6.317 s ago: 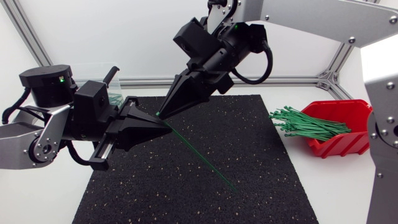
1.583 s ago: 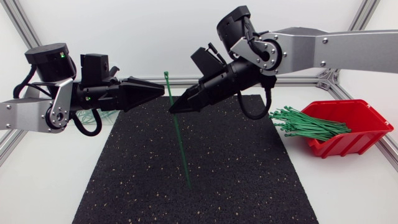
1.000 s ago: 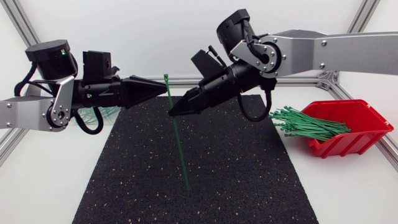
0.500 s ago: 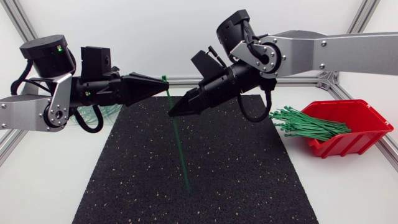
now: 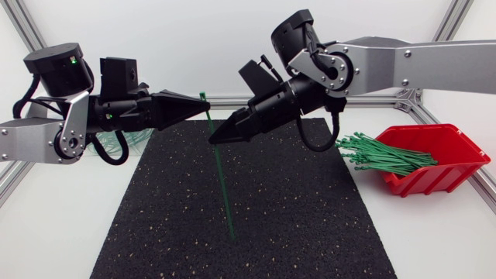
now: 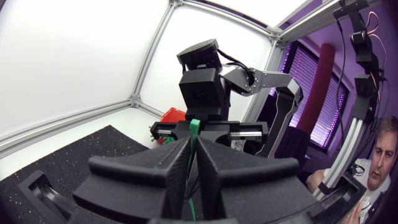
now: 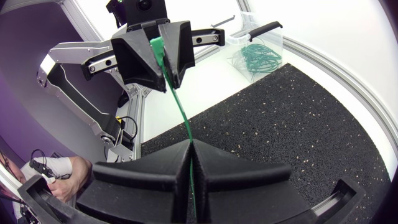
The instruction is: Take a green cable tie from the red box, thread the tail through the head to close it, then place it in the transparent bin on the left.
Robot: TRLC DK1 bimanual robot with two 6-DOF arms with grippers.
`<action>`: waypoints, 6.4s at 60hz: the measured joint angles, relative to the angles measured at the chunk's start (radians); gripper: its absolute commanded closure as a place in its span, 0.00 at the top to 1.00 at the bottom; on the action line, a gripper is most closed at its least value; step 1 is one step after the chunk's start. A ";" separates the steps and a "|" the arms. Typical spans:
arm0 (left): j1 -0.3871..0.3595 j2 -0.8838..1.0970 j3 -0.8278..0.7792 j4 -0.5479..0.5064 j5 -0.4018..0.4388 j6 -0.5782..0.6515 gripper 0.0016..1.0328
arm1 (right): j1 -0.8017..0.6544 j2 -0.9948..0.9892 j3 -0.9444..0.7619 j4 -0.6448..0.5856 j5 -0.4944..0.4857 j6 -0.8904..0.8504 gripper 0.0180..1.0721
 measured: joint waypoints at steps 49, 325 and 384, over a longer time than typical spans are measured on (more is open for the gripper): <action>-0.013 0.000 0.000 0.001 0.000 0.000 0.03 | 0.022 -0.013 -0.011 0.008 -0.003 0.001 0.05; -0.090 0.502 0.707 -1.588 -0.191 0.882 0.03 | 0.746 0.166 -0.663 1.109 1.299 -1.236 0.81; -0.082 0.554 0.758 -1.724 -0.161 1.001 0.03 | 0.774 0.205 -0.662 1.185 1.277 -1.243 0.38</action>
